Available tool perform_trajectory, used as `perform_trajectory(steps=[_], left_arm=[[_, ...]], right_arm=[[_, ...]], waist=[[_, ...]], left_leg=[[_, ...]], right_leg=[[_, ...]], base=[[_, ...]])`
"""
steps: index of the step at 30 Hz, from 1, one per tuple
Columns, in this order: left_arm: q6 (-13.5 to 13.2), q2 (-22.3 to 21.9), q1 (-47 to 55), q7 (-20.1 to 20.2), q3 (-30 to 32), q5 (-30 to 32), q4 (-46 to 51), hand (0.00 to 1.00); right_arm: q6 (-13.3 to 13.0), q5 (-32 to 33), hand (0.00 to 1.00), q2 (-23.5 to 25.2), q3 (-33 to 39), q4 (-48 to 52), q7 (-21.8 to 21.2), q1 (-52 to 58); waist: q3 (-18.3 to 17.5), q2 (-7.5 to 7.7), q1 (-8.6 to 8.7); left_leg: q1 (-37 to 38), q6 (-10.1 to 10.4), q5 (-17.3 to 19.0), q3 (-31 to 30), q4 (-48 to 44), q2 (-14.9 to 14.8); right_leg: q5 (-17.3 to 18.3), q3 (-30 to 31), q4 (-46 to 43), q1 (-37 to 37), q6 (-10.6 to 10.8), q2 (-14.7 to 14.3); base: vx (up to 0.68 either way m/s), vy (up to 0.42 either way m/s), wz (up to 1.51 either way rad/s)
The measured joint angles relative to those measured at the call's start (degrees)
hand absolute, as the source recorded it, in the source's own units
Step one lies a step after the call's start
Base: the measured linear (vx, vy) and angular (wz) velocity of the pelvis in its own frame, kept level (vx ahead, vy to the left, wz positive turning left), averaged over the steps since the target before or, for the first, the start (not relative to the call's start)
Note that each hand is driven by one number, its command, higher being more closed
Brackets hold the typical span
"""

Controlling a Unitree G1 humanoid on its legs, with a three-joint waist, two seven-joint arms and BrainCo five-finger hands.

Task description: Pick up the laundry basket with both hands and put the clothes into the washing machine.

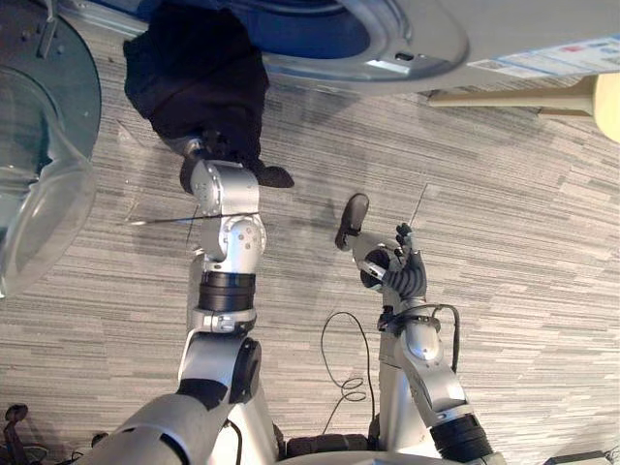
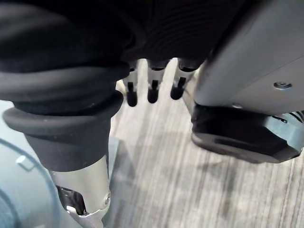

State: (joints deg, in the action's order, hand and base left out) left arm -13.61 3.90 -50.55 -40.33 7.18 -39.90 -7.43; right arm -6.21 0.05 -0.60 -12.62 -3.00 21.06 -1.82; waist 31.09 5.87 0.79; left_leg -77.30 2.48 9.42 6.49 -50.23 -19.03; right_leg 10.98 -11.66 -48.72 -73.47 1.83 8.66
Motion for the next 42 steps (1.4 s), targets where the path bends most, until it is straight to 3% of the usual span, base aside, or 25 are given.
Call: perform_trajectory(steps=[4,9,14,18,21,24,26,28,29,30,35,36,38,42], left_arm=[[0.04,7.25,-10.56,0.51,-0.87,-3.57,-2.32,1.00],[-0.12,16.05,-27.41,4.35,-7.84,-10.18,-6.44,1.00],[-0.24,18.80,-37.04,6.74,-12.25,-13.53,-12.84,1.00],[3.59,22.73,-46.76,6.83,-16.36,-13.33,-21.72,1.00],[3.83,24.99,-51.87,6.76,-18.53,-12.06,-21.33,1.00],[3.28,27.17,-52.46,6.23,-18.95,-3.46,-18.82,1.00],[4.79,28.67,-52.84,4.89,-19.45,6.38,-18.85,1.00],[9.28,30.20,-53.45,3.57,-20.92,22.95,-19.42,1.00],[10.31,30.19,-53.68,4.08,-21.46,26.02,-19.94,1.00],[13.18,30.20,-54.57,6.25,-23.30,33.31,-22.42,0.00],[20.28,29.52,-50.43,14.95,-24.94,55.05,-31.30,0.00],[20.91,29.49,-48.98,16.02,-24.75,56.41,-32.43,0.00],[23.10,28.91,-42.14,22.15,-22.94,57.94,-35.59,0.00],[22.75,26.53,-32.59,24.32,-15.07,56.54,-34.83,0.00]], right_arm=[[-0.64,0.67,0.00,-0.05,-0.44,0.13,-0.18,-0.01],[-1.16,1.77,0.00,-1.26,-0.17,-0.01,-1.67,-0.17],[-1.09,2.23,0.00,-2.67,0.94,-0.12,-2.52,-0.22],[-1.01,3.63,0.00,-4.95,1.15,-0.48,-3.70,-0.44],[-1.11,3.95,0.00,-5.60,2.28,-0.65,-4.53,-0.12],[-1.72,3.95,0.00,-6.07,3.86,-0.36,-5.09,1.64],[-2.53,3.99,0.00,-6.93,5.04,0.12,-5.47,3.37],[-4.04,4.51,0.00,-7.47,7.16,0.19,-6.65,4.66],[-4.41,4.63,0.00,-7.48,7.58,0.20,-6.77,4.65],[-4.88,5.03,0.00,-7.34,8.04,1.06,-6.88,4.54],[-6.21,5.10,0.00,-6.46,8.28,4.57,-7.73,4.81],[-6.26,5.09,0.00,-6.46,8.31,4.67,-7.85,5.09],[-6.02,5.11,0.00,-6.50,8.31,5.45,-9.59,7.95],[-4.64,5.10,0.00,-6.69,8.23,5.55,-11.24,12.69]], waist=[[0.06,0.17,0.42],[-0.01,0.30,1.11],[0.00,0.31,1.45],[-0.02,0.52,1.57],[-0.02,0.54,1.84],[-0.02,0.54,2.37],[-0.02,0.54,2.84],[-0.02,0.53,3.08],[-0.02,0.53,3.04],[-0.01,0.53,2.94],[-0.01,0.52,2.91],[-0.01,0.52,2.85],[-0.01,0.52,2.69],[-0.01,0.52,2.31]], left_leg=[[-0.54,-0.17,-0.14,0.67,0.87,-0.85],[-0.88,-0.83,-1.08,1.95,2.81,-1.05],[-0.82,-1.38,-1.96,3.92,5.12,-1.05],[-1.03,-1.80,-2.23,6.17,6.41,-1.95],[-1.42,-2.00,-2.49,7.43,7.61,-2.00],[-2.17,-2.08,-2.61,8.01,8.30,-1.96],[-2.69,-2.09,-2.61,8.42,8.78,-1.92],[-2.71,-2.14,-2.70,9.51,9.75,-1.83],[-2.73,-2.34,-2.86,9.69,9.76,-1.78],[-2.73,-2.79,-3.17,10.03,9.76,-1.65],[-2.41,-3.59,-3.59,10.08,8.90,-2.02],[-2.21,-3.60,-3.58,10.09,8.79,-2.13],[-1.19,-3.65,-3.52,10.14,8.58,-2.93],[1.58,-3.56,-3.60,10.73,9.94,-2.95]], right_leg=[[-1.83,-0.03,2.57,-0.17,-0.32,-0.89],[-4.18,-0.08,5.99,-0.42,-0.07,-1.46],[-6.86,0.74,10.31,-0.45,0.88,-1.85],[-10.28,1.85,15.47,-0.33,1.65,-2.85],[-12.53,2.29,18.88,-0.39,1.96,-3.10],[-14.18,2.23,21.88,-0.29,2.04,-3.18],[-15.23,2.04,23.92,-0.19,2.36,-3.14],[-16.53,1.94,26.34,0.26,3.05,-3.09],[-16.85,1.90,26.57,0.27,3.01,-3.01],[-17.70,1.89,26.87,0.27,2.73,-2.77],[-18.59,2.06,26.28,0.47,2.44,-2.98],[-18.61,2.14,26.29,0.65,2.42,-3.12],[-18.70,2.05,26.87,1.96,2.28,-3.80],[-18.59,2.22,27.20,3.95,2.08,-3.97]], base=[[0.00,0.031,-0.18],[0.01,0.024,-0.07],[-0.01,0.043,-0.13],[-0.01,0.039,-0.24],[-0.01,0.035,-0.17],[-0.01,0.017,-0.12],[-0.01,0.010,-0.07],[0.00,0.001,-0.02],[0.00,0.000,0.00],[0.00,0.000,0.00],[0.00,-0.020,-0.04],[-0.01,-0.036,-0.12],[0.00,-0.043,-0.10],[-0.01,-0.054,0.02]])
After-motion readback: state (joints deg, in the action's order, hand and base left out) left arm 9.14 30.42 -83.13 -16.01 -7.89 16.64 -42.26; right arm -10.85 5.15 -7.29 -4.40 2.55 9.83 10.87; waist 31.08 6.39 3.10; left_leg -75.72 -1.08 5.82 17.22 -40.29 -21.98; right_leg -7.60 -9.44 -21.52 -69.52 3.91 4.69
